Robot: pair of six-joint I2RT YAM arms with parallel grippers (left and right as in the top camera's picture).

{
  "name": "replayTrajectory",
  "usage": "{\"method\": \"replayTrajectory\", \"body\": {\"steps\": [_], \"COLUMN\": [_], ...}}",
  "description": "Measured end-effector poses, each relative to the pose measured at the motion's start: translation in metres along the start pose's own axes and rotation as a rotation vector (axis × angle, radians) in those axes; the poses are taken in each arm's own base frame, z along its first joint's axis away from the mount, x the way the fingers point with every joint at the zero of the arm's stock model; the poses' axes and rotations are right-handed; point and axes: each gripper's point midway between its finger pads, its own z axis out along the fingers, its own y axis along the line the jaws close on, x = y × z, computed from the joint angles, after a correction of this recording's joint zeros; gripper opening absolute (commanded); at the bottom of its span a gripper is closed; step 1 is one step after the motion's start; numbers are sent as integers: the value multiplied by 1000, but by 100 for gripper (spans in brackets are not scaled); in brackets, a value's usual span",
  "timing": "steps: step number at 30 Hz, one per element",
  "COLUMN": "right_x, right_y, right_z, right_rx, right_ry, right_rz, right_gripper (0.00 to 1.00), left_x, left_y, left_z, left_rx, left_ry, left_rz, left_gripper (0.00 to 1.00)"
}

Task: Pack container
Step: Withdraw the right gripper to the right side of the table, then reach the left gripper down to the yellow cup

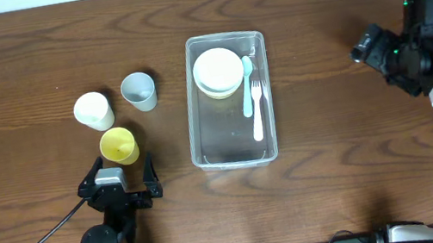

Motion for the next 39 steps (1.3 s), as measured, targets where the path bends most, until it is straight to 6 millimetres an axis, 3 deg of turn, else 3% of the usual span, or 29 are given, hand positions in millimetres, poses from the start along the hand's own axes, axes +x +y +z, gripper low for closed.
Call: {"method": "replayTrajectory", "body": {"steps": [4,19,27,31,39], "right_x": [-1,0,-19,-22,-19], "right_y": [-12,-20,-60,-75,-69], "right_z": [0,0,-3,-5,-5], "right_rx": [57,90,103,90,57], "right_ry": [-8,-6,4,25,47], "right_rz": [17,17,168,235,239], "right_gripper": [99,99,99,99,99], "left_x": [0,0,0,-2,-8], "left_y": [0,6,5,-3,-31], "left_z": [0,0,0,0,-7], "left_rx": [0,-32,-31,17,171], "left_ry": [0,1,0,-7,68], "left_rz": [0,0,-1,-43,-139], "left_gripper": [98,98,98,98,98]}}
